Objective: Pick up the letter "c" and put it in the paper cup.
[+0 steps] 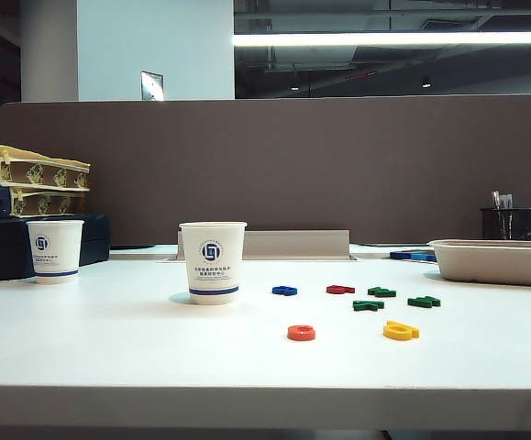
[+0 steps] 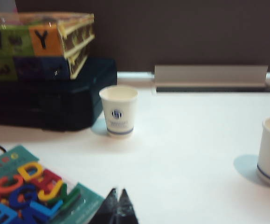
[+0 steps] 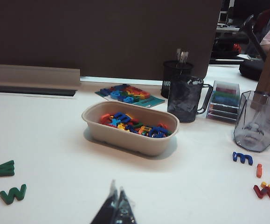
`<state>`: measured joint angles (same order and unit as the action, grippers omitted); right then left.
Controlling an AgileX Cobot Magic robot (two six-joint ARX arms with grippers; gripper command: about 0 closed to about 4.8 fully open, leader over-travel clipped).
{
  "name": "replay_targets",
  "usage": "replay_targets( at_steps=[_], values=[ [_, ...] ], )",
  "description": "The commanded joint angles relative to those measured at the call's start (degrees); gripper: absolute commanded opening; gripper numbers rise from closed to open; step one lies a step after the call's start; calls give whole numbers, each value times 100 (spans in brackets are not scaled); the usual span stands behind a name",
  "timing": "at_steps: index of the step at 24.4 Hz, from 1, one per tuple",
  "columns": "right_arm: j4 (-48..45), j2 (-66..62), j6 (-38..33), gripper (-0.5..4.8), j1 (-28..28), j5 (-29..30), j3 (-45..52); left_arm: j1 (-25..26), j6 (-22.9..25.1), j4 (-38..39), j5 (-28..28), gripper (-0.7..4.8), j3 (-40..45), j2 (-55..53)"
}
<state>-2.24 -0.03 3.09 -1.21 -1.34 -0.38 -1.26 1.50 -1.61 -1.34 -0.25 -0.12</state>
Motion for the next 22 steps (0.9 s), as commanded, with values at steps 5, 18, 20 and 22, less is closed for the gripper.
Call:
replay_targets(
  at_steps=[5, 18, 20, 22],
  values=[
    [-236, 22, -59, -6, 7, 0, -22, 2, 0, -452, 2, -6, -20, -2],
    [-380, 22, -2315, -6, 7, -2, -22, -2, -409, -667, -326, -6, -24, -2],
    [-382, 22, -2415, -6, 7, -2, -22, 0, -409, -695, -481, -6, -22, -2],
    [-411, 22, -2415, -5, 7, -2, -22, -2, -479, -804, -586, -6, -24, -2]
  ],
)
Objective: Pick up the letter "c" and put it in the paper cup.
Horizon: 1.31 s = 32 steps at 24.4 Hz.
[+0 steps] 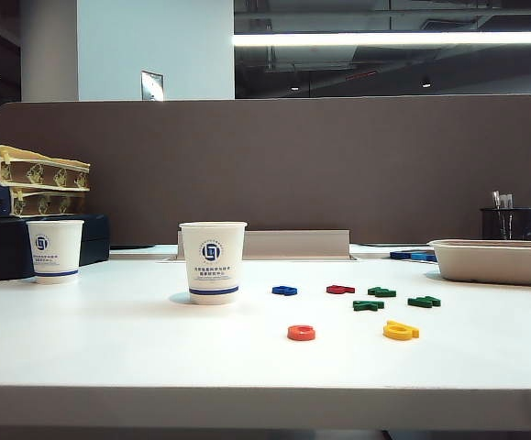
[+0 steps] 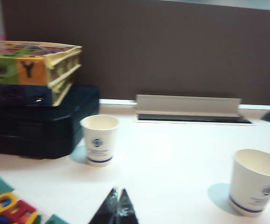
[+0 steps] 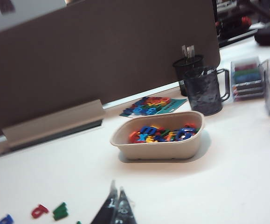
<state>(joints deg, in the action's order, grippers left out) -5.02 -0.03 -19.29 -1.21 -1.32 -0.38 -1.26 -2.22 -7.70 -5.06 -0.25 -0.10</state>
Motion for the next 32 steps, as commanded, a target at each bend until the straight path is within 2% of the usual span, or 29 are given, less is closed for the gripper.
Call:
replay_targets(
  at_steps=[1, 3, 6, 9, 14, 21, 24, 29, 32],
  values=[
    [-223, 22, -232, -6, 7, 0, -22, -2, -256, -297, -313, -6, -26, -4],
    [-402, 22, -614, -5, 7, 160, -22, -2, -273, -411, -533, -5, -26, -4],
    [-608, 22, -645, 1, 7, 407, -22, -2, -326, -525, -776, -5, -50, -4],
    [-697, 22, -645, 1, 7, 409, -28, -2, -492, -470, -813, -5, -168, -4],
    [-702, 20, -640, 23, 7, 431, -127, -2, -490, -409, -831, -5, -389, -4],
    [-595, -105, -614, 23, 7, 603, -605, -2, -487, -304, -960, -1, -562, -39],
    [-455, -317, -514, 24, 7, 804, -833, -2, -472, -243, -1082, 4, -682, -164],
    [-420, -1519, 63, 46, 9, 1709, -1471, -2, -227, -221, -1213, 14, -1259, -964],
    [-426, -1982, 334, 46, 120, 1799, -1668, -2, -212, -225, -1342, 22, -1497, -1423]
  ],
)
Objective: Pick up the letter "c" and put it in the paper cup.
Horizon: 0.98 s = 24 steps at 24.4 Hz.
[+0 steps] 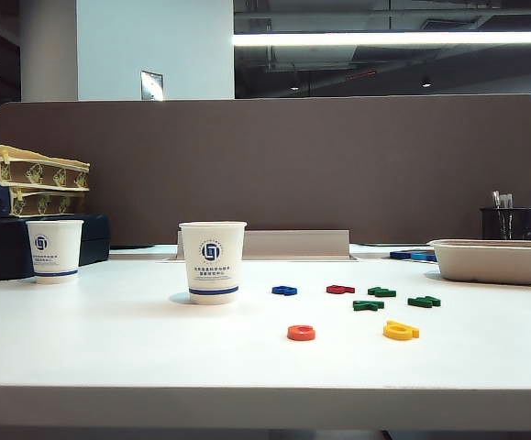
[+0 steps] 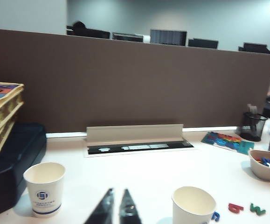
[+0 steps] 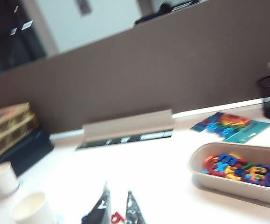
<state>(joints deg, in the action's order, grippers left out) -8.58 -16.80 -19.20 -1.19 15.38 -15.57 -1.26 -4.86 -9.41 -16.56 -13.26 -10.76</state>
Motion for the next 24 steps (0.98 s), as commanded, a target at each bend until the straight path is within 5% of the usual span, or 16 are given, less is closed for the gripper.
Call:
replay_targets(
  at_steps=[1, 9, 17, 24],
  values=[
    [-72, -428, 411, 46, 162, 138, -201, -2, 96, -57, -251, 22, -262, -496],
    [-44, -1958, 1163, 55, 621, 793, -807, -328, 809, -57, -455, 27, -680, -1567],
    [-2, -3357, 1950, 101, 1399, 922, -1327, -1283, 1655, 57, -452, 27, -680, -2275],
    [-170, -3825, 2249, 109, 1790, 1204, -1405, -1519, 2057, -256, -1220, 27, -680, -2649]
  ],
)
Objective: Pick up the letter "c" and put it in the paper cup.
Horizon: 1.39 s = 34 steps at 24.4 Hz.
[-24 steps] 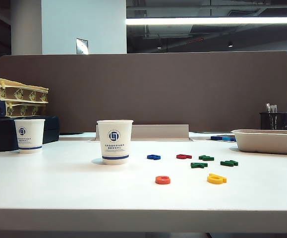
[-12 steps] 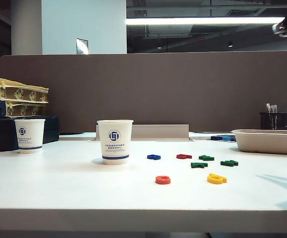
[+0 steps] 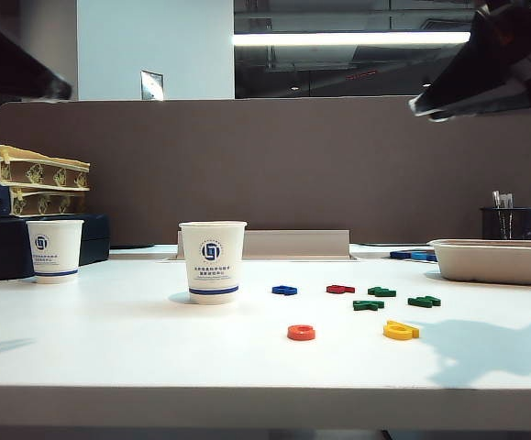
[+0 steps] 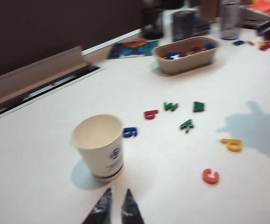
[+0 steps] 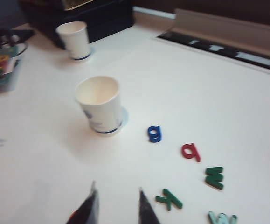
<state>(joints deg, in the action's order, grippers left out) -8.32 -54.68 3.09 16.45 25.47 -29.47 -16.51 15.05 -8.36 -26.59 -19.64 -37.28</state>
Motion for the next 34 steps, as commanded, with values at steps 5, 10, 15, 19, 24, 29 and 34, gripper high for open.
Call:
replay_targets(
  at_steps=[5, 10, 15, 19, 24, 29, 34],
  values=[
    [-146, -278, -223, 119, 50, 168, -17, 7, 66, -374, -225, 141, -42, -114],
    [-138, -586, -131, 120, 173, 146, -17, 7, 66, -424, -308, 156, -42, -498],
    [-223, -962, -63, 120, 704, 125, -37, 4, 66, -424, -326, 156, -42, -872],
    [-229, -1464, 345, 139, 1266, -197, -164, -42, 66, -402, -531, 155, -42, -1185],
    [-289, -1939, 581, 173, 1545, -402, -299, -44, 63, -299, -671, 152, -42, -1399],
    [-404, -2350, 597, 173, 1602, -415, -374, -50, 66, -197, -710, 152, -42, -1622],
    [-398, -2603, 597, 173, 1617, -420, -551, -98, 63, -208, -715, 152, -42, -1880]
  ],
)
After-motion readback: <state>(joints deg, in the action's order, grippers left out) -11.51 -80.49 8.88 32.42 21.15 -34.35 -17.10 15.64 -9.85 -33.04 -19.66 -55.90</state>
